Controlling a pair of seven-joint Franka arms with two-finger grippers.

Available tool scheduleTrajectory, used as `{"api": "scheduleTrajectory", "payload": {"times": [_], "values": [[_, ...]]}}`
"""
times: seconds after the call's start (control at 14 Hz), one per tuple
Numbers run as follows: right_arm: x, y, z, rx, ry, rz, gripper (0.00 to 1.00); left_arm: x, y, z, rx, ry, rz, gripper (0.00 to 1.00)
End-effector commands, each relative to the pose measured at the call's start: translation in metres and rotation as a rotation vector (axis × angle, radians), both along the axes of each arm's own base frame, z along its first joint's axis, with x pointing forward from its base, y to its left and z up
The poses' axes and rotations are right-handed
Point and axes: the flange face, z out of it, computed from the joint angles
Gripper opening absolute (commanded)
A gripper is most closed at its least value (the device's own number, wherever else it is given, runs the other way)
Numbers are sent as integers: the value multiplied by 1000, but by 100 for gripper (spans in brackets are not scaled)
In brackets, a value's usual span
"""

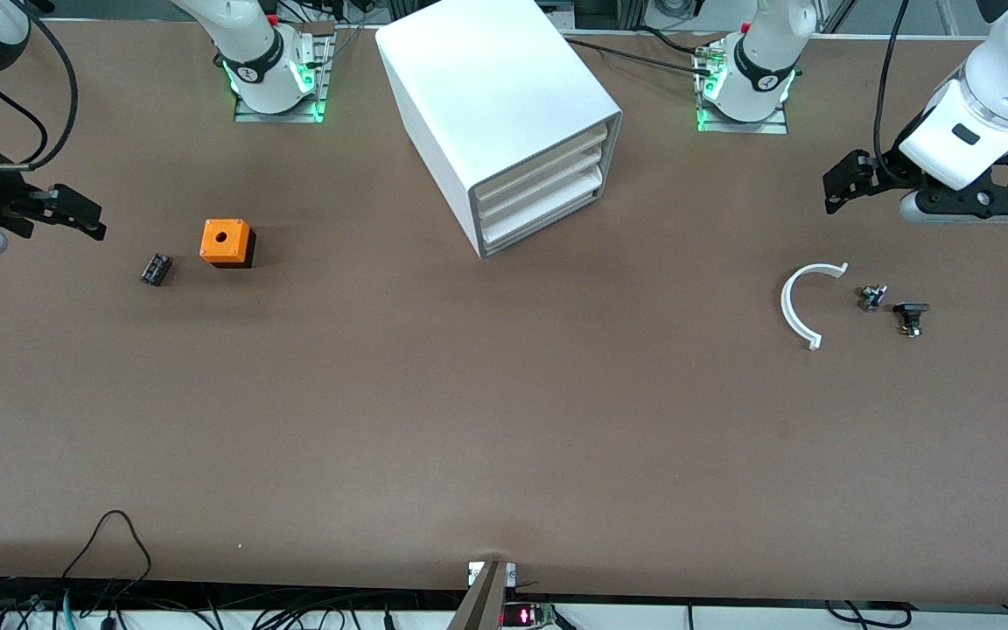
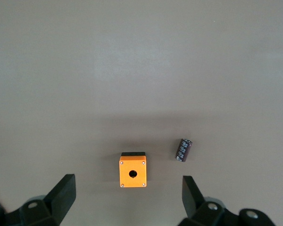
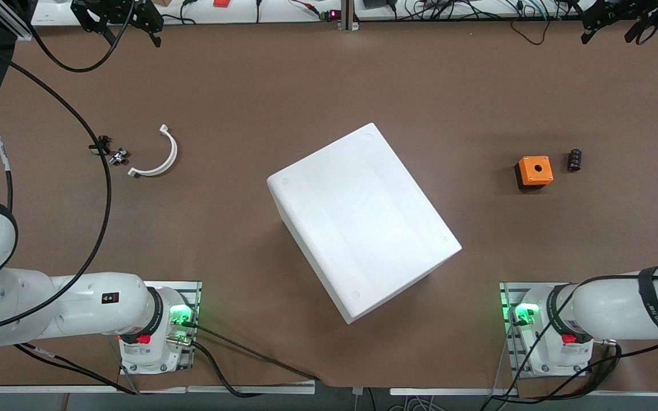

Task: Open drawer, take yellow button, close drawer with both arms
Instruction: 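Move the left gripper toward the white drawer cabinet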

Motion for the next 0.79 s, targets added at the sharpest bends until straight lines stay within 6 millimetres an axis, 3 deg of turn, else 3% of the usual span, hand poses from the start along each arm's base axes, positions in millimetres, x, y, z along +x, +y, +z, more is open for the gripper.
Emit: {"api": "scheduleTrajectory", "payload": {"times": [0.0, 0.71], "values": [[-2, -3, 0, -1, -7, 15, 100, 2, -3, 6, 21, 3, -32, 100], [-3, -3, 2, -1, -4, 2, 100, 10, -4, -2, 14, 12, -45, 100]]}}
